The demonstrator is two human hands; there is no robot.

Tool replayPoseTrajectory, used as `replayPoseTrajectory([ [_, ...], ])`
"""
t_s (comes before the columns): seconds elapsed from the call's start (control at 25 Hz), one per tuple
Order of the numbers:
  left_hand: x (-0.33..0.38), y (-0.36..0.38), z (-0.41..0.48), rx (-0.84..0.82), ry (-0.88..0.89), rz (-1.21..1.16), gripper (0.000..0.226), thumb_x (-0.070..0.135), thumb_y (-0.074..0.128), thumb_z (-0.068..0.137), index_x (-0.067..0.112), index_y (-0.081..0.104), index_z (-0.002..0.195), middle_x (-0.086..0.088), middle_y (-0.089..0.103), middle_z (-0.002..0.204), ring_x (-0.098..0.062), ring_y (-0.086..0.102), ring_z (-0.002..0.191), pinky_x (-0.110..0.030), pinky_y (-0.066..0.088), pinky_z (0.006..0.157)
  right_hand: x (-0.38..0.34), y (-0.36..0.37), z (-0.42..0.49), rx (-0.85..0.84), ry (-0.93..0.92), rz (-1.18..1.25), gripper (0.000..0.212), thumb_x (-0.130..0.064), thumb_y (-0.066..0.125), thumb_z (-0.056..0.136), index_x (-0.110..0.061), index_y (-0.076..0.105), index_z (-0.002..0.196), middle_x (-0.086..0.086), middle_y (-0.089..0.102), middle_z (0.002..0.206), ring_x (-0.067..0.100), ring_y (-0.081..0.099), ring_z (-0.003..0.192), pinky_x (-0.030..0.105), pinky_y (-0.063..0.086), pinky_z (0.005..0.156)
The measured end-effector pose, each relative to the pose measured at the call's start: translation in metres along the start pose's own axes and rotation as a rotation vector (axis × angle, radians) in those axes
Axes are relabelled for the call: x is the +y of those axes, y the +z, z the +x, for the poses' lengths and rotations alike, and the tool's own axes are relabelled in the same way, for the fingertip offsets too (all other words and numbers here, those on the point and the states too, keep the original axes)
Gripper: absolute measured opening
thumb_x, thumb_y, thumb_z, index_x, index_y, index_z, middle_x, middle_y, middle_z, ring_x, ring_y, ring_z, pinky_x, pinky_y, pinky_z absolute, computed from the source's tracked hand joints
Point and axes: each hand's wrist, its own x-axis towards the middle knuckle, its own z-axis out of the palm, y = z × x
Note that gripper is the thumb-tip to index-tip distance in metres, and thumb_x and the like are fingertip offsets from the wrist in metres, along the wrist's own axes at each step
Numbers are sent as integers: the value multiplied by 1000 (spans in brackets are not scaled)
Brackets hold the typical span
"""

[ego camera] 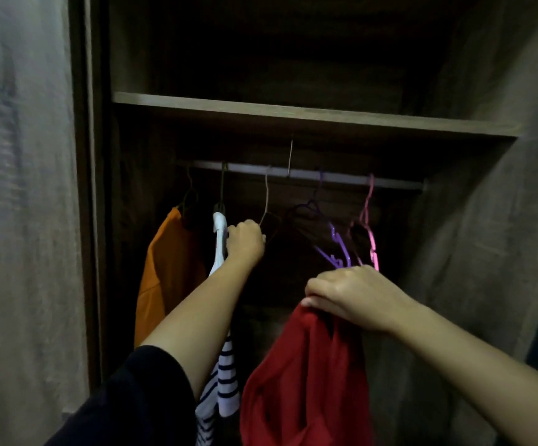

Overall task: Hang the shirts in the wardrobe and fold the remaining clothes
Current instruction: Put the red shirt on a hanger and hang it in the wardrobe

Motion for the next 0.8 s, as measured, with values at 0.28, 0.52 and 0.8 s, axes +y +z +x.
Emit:
replayPoseTrajectory([
  [0.28, 17, 10, 49, -88, -102, -149, 32, 5, 39, 96, -2, 53, 123, -23, 53, 127, -39, 52, 117, -43, 46, 92, 7, 28, -13, 13, -9, -2, 30, -48, 38, 86, -27, 56, 75, -10, 61, 63, 9, 63, 53, 19, 41, 33],
  [0.52, 31, 7, 58, -5, -190, -307, 32, 4, 37, 96, -2, 51, 124, -23, 49, 129, -36, 51, 119, -38, 44, 95, 7, 34, -19, 22, 17, 39, 26, -50, 34, 89, -28, 44, 81, -10, 60, 66, 11, 63, 55, 21, 44, 35],
  [0.8, 16, -16, -13, 16, -264, -638, 27, 12, 46, 89, -2, 61, 108, -23, 63, 112, -36, 57, 108, -33, 44, 84, -28, 21, -10, -116, 61, 87, 41, -52, 26, 86, -22, 53, 85, -3, 62, 75, 19, 67, 66, 28, 50, 45],
])
